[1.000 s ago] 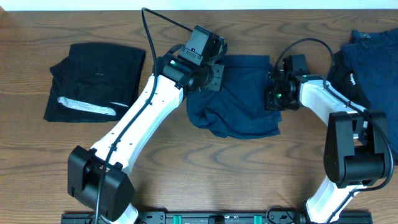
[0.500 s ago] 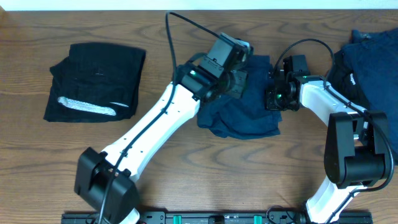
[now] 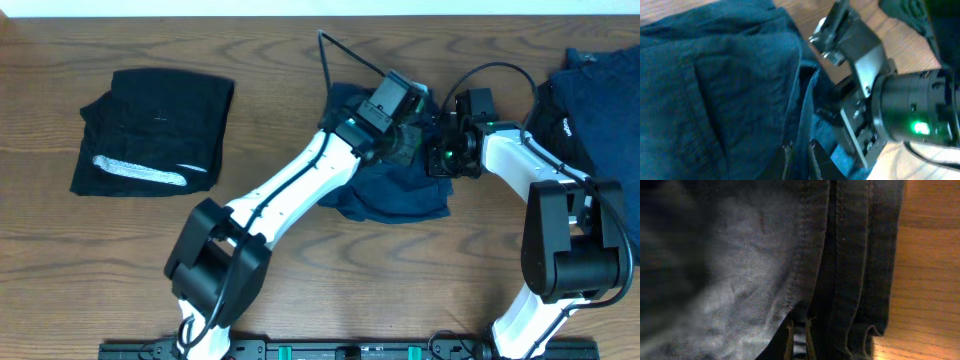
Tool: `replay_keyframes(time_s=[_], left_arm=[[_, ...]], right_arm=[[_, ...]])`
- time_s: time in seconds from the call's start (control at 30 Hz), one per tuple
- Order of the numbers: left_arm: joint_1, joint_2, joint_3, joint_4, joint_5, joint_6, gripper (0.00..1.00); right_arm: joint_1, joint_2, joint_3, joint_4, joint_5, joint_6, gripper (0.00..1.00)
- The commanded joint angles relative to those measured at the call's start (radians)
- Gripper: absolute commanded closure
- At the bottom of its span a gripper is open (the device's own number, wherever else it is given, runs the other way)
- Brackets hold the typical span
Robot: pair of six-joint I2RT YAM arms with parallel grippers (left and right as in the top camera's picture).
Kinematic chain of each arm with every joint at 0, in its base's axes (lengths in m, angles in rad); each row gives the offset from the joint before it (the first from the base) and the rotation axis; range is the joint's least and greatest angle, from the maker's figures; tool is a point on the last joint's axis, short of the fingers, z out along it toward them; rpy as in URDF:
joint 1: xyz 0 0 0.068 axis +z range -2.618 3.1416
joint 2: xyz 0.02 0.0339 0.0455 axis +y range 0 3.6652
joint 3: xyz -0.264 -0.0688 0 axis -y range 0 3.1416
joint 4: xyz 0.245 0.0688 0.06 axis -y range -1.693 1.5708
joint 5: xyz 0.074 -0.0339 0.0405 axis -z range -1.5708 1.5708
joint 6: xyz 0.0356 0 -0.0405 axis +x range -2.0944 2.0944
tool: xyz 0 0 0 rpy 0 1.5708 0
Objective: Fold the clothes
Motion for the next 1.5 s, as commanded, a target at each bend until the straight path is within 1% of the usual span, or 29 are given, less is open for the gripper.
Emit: replay_keyframes(time_s=[0.0, 0.27, 0.33, 0.37, 0.47, 0.5, 0.6, 0.67, 0.73, 0.83, 0.87, 0.97, 1.0, 1.07, 1.1, 1.2, 1.27, 1.33, 1.47], left_arm=[[-0.003, 0.016, 0.025, 0.037, 0.0, -0.018, 0.87], [-0.003, 0.018, 0.025, 0.092, -0.001, -0.016, 0.87], [0.003, 0.013, 0.025, 0.091, -0.002, 0.013, 0.87], [0.011, 0.004, 0.025, 0.085, -0.01, 0.027, 0.87], [0.053, -0.043, 0.026, 0.056, -0.081, 0.037, 0.87], [0.072, -0.06, 0.026, 0.043, -0.105, 0.037, 0.86], [0.147, -0.11, 0.026, -0.018, -0.145, 0.036, 0.85], [0.197, -0.126, 0.026, -0.064, -0.144, 0.035, 0.85], [0.25, -0.13, 0.025, -0.125, -0.143, 0.035, 0.85], [0.317, -0.127, 0.025, -0.227, -0.143, 0.035, 0.85], [0.337, -0.126, 0.025, -0.258, -0.143, 0.035, 0.85], [0.377, -0.126, 0.025, -0.317, -0.143, 0.036, 0.85], [0.387, -0.126, 0.025, -0.332, -0.143, 0.036, 0.85], [0.403, -0.126, 0.025, -0.351, -0.143, 0.036, 0.85], [0.408, -0.126, 0.025, -0.357, -0.143, 0.036, 0.85], [0.417, -0.126, 0.025, -0.372, -0.144, 0.036, 0.83], [0.417, -0.126, 0.023, -0.373, -0.144, 0.036, 0.83], [0.415, -0.126, 0.019, -0.372, -0.143, 0.036, 0.83], [0.415, -0.124, 0.008, -0.371, -0.143, 0.036, 0.83]], right_arm=[[0.005, 0.043, -0.039, -0.006, 0.005, 0.002, 0.91], [0.005, 0.042, -0.039, -0.007, 0.005, 0.002, 0.9], [0.002, 0.033, -0.03, -0.016, 0.0, 0.001, 0.89], [-0.001, 0.024, -0.018, -0.027, -0.007, 0.0, 0.86], [-0.018, -0.027, 0.042, -0.095, -0.022, -0.007, 0.76], [-0.025, -0.05, 0.067, -0.124, -0.024, -0.007, 0.67], [-0.05, -0.117, 0.142, -0.204, -0.069, -0.006, 0.54], [-0.066, -0.151, 0.168, -0.236, -0.142, -0.005, 0.5], [-0.083, -0.175, 0.171, -0.247, -0.231, 0.022, 0.5], [-0.099, -0.175, 0.168, -0.281, -0.319, 0.106, 0.49], [-0.101, -0.172, 0.163, -0.291, -0.343, 0.135, 0.47], [-0.104, -0.172, 0.155, -0.306, -0.429, 0.195, 0.33], [-0.108, -0.173, 0.155, -0.307, -0.459, 0.227, 0.25], [-0.122, -0.173, 0.155, -0.311, -0.522, 0.275, 0.06], [-0.132, -0.173, 0.155, -0.319, -0.555, 0.287, 0.01], [-0.161, -0.173, 0.155, -0.371, -0.62, 0.293, 0.01], [-0.167, -0.173, 0.152, -0.392, -0.631, 0.289, 0.01], [-0.161, -0.173, 0.134, -0.38, -0.631, 0.291, 0.01], [-0.122, -0.173, 0.066, -0.295, -0.631, 0.38, 0.01]])
